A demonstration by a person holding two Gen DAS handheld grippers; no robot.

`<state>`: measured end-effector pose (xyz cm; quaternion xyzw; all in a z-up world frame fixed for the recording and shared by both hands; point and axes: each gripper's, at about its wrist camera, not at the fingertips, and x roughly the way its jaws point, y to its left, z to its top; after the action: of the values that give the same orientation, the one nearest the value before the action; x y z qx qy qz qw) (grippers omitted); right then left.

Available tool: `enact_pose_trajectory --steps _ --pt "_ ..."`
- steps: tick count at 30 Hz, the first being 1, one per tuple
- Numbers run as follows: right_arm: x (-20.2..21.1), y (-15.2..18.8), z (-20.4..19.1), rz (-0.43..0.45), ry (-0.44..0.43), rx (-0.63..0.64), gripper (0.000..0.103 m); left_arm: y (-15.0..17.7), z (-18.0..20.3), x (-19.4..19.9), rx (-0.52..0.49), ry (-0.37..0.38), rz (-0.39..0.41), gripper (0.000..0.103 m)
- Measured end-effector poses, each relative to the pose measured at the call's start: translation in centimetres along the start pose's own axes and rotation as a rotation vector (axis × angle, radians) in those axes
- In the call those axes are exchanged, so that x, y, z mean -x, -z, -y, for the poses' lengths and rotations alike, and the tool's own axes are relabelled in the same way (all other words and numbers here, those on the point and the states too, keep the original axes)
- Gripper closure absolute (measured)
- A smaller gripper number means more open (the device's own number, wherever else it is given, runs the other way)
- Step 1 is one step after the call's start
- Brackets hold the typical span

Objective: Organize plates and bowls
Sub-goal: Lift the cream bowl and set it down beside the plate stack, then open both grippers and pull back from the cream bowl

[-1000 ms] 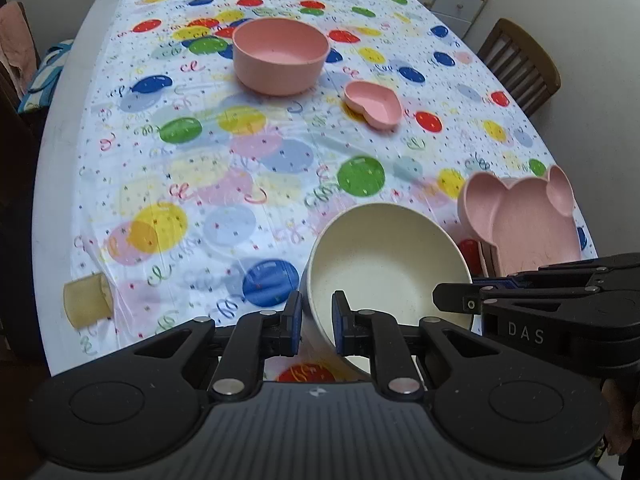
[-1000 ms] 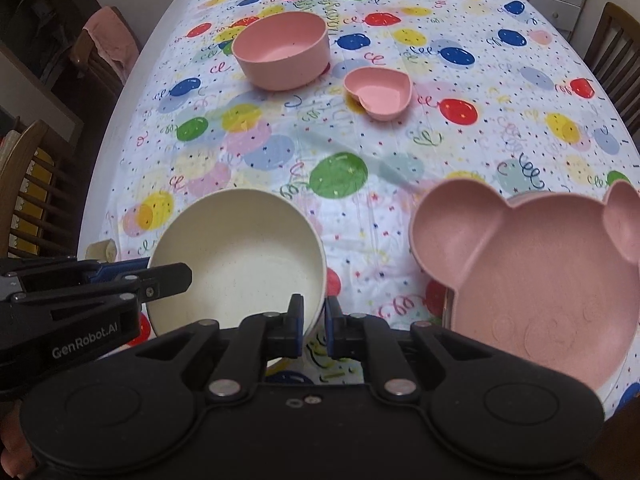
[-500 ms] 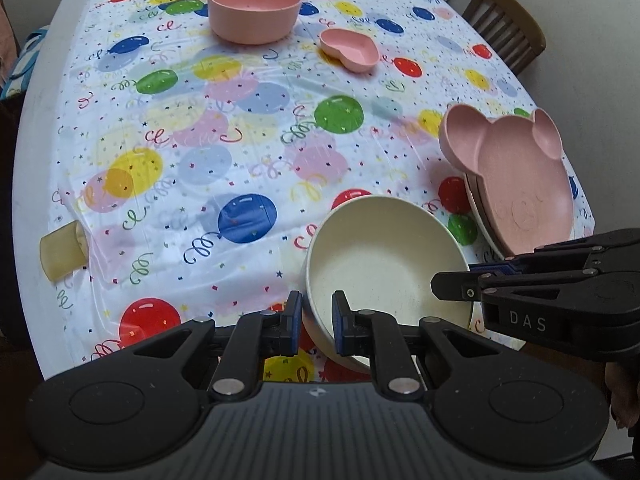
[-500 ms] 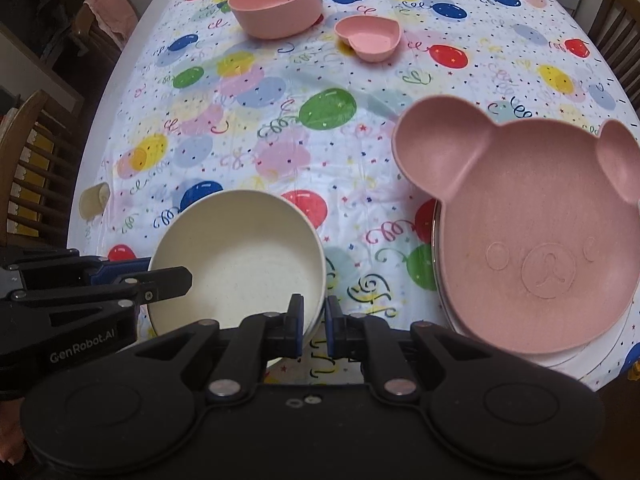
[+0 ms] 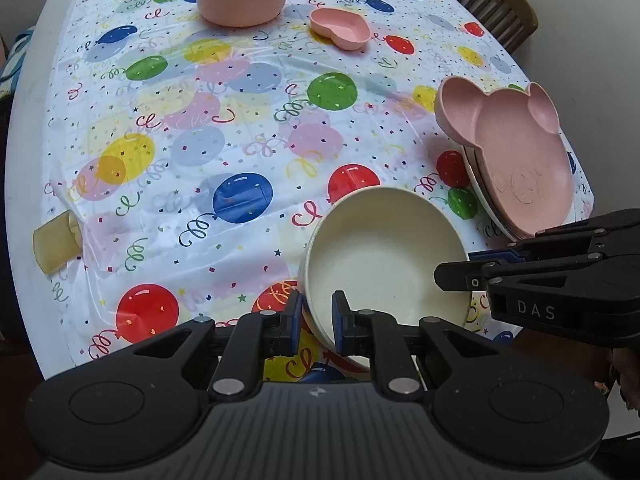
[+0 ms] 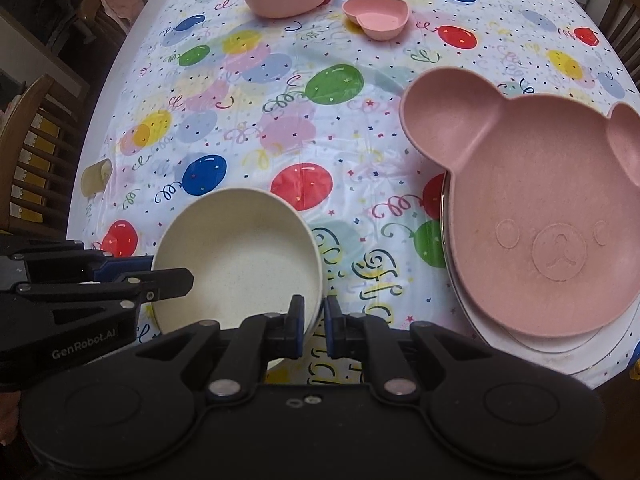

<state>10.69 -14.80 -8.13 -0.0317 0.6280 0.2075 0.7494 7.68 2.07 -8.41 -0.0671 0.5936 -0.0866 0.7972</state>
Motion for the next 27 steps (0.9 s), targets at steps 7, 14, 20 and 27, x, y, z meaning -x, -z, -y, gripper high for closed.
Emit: enact_pose_trajectory --steps 7,14,20,27 --pt "0.4 0.1 -0.1 -0.004 0.005 -0.001 0.085 -0.2 -0.2 0.8 -0.018 0.003 0.014 0.088" --pt "1.3 0.2 -0.5 0.013 0.008 -0.005 0.082 -0.4 -0.6 2.3 -0.050 0.004 0.048 0.088" --pt "2.8 -0.4 -1.0 0.055 0.012 0.007 0.080 -1.2 -0.8 4.1 -0.081 0.001 0.113 0.088" --pt "4.2 -2.0 -1.7 0.113 0.020 0.023 0.077 -2.9 -1.5 5.6 -0.067 -0.026 0.170 0.088"
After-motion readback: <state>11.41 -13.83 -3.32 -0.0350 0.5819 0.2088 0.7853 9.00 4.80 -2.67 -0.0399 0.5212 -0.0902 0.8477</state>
